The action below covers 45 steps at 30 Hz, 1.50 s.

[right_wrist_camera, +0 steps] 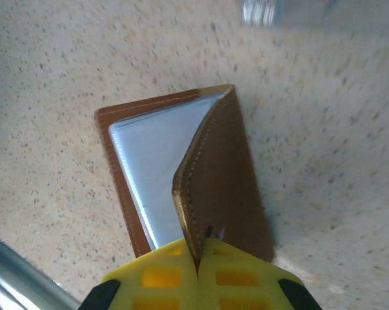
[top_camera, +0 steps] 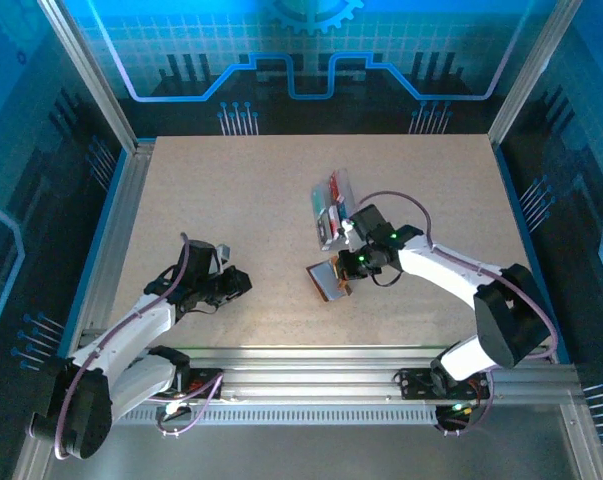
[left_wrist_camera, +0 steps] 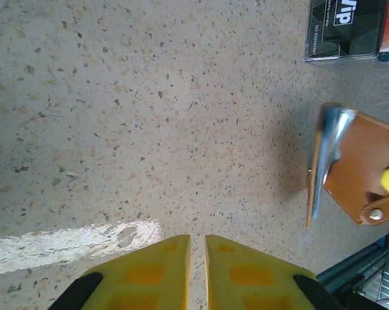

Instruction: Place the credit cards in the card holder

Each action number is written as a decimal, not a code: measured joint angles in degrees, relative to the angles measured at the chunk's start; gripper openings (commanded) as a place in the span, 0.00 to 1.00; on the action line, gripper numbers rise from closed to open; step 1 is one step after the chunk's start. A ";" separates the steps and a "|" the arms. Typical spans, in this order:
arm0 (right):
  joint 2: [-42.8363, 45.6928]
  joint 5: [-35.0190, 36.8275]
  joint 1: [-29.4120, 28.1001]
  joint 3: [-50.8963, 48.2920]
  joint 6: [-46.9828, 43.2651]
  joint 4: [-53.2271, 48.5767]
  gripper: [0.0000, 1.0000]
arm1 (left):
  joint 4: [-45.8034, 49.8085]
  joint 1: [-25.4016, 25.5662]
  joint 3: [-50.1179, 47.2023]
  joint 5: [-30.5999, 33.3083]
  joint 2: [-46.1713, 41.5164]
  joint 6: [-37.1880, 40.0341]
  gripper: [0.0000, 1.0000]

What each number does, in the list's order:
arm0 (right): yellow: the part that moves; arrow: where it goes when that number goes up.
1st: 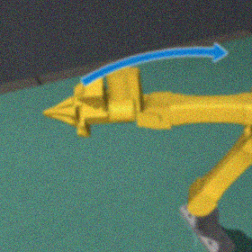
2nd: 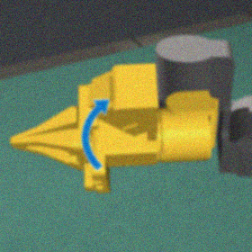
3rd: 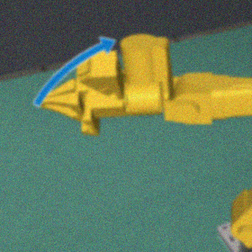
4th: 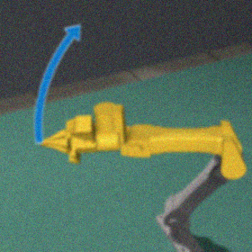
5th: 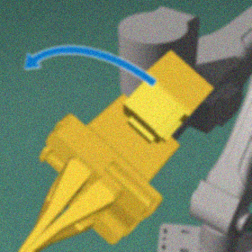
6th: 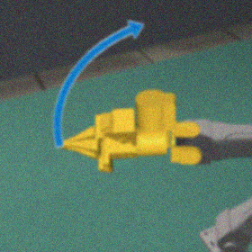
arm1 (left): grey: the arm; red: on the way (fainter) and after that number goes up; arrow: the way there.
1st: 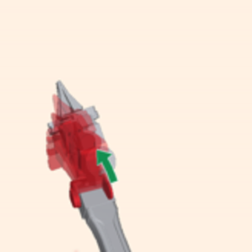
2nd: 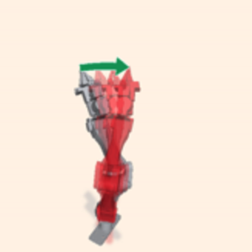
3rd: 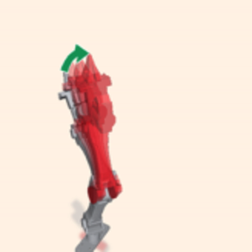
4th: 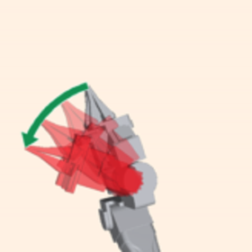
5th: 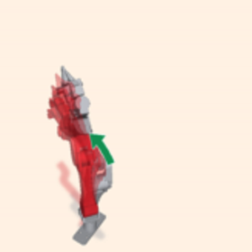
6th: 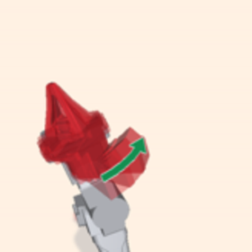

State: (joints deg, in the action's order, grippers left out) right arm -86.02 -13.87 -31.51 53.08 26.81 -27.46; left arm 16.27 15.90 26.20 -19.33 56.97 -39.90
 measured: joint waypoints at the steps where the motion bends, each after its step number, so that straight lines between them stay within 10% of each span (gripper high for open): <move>1: -0.59 -4.39 1.88 -2.34 0.96 3.41 0.00 | 0.02 0.00 0.07 -0.04 0.02 0.02 0.15; 17: 0.96 -19.61 19.32 -15.50 6.60 16.85 0.00 | 0.52 12.63 10.03 1.36 9.29 2.40 0.18; 36: 2.14 -21.11 -2.97 -8.90 22.34 18.25 0.00 | 1.42 8.37 12.28 6.10 5.16 0.87 0.19; 45: -10.40 -31.63 2.14 -9.57 27.89 34.45 0.00 | 3.15 6.60 12.28 6.56 3.76 1.07 0.20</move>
State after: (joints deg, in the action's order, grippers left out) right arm -96.42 -45.50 -29.36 43.51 54.70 6.98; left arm 19.42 22.50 38.48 -12.78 60.73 -38.83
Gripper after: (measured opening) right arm 0.052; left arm 0.200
